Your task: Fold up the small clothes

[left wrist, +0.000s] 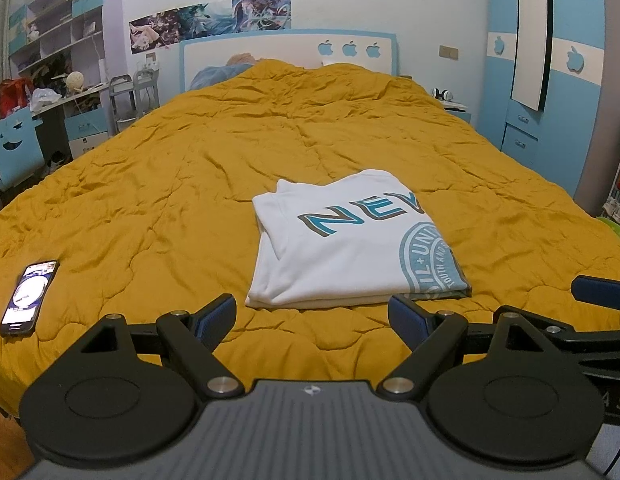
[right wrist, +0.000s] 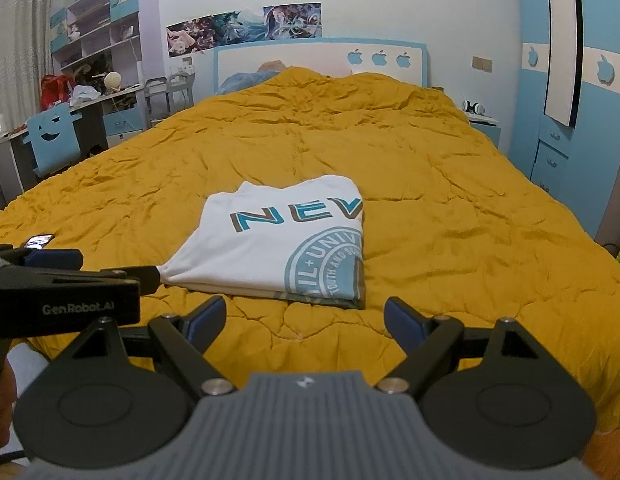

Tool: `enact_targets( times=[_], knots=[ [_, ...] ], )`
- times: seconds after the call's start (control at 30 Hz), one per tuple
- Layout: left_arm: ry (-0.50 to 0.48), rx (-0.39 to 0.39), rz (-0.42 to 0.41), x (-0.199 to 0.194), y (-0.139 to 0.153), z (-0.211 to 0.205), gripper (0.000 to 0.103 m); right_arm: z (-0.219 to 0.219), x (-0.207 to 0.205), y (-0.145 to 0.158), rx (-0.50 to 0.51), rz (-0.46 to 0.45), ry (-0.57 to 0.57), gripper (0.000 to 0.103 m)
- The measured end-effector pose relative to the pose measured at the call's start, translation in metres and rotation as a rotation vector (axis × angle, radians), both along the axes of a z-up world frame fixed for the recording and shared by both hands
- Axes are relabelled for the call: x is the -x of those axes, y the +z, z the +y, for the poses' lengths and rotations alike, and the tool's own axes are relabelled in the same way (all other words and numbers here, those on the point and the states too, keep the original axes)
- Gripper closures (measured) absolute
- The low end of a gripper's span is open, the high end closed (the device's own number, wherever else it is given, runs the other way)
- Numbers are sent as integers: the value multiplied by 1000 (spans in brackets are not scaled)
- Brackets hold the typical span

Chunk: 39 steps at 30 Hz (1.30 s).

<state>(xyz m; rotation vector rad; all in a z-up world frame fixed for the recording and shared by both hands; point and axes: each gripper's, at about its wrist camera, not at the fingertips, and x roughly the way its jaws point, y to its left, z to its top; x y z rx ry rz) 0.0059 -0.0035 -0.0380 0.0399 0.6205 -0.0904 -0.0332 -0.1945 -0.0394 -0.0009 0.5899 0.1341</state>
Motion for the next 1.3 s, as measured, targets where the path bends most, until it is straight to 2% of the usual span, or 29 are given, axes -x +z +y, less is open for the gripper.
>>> enact_targets(
  times=[1.3],
  knots=[
    [-9, 1, -12, -3, 5, 6, 3, 0, -1, 4, 30, -1, 11, 21]
  ],
)
